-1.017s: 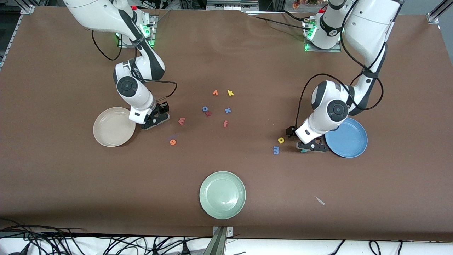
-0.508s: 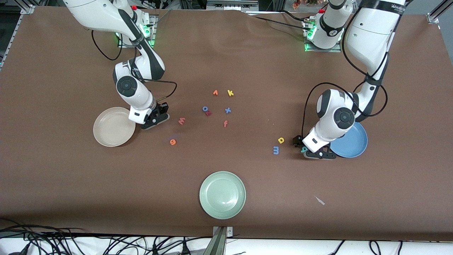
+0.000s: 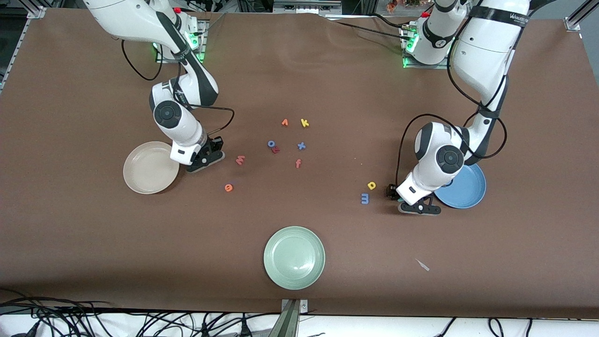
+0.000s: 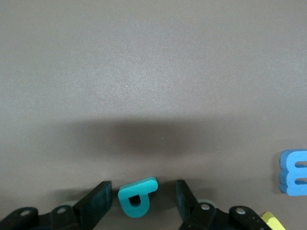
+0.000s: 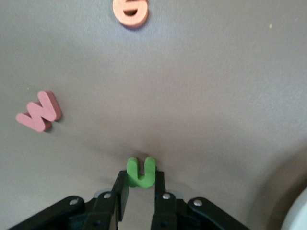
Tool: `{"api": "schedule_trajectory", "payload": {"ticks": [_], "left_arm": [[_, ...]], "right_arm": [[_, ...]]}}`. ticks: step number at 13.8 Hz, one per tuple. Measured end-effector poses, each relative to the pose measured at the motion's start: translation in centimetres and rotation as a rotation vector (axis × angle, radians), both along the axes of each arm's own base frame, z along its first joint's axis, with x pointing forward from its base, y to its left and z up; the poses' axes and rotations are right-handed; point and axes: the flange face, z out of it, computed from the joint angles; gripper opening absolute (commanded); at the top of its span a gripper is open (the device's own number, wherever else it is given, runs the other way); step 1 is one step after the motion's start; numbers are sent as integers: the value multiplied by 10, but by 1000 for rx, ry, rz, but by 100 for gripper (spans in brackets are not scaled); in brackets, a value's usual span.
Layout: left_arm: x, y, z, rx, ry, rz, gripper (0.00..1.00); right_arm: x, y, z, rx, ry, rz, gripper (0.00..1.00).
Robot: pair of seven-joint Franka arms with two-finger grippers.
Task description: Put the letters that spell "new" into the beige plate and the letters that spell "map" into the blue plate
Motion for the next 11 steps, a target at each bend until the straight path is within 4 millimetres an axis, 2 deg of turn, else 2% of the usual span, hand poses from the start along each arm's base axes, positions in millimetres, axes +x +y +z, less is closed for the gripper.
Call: {"api": "schedule_trajectory", "payload": {"ticks": [2,4,5,8,10,11], "left_arm": [[1,-2,1,-1,-3,-2,12],[1,-2,1,1,-4,-7,8],[1,-2,1,3,-4,-10,4],[3,0,4,9,-12,-13,4],[10,9,17,13,-23,-8,4],[13,14,30,15,-22,-7,4]], "right_arm": [[12,0,12,-15,31,-6,17],[29,-18,30,-39,53,-42,17],[38,-35,37,-49,49,-67,17],[52,-83,44,-73,37,-136,17],[55,-101,44,-83,38,-167,17],[57,-109,44,-87,39,-179,19]]}}
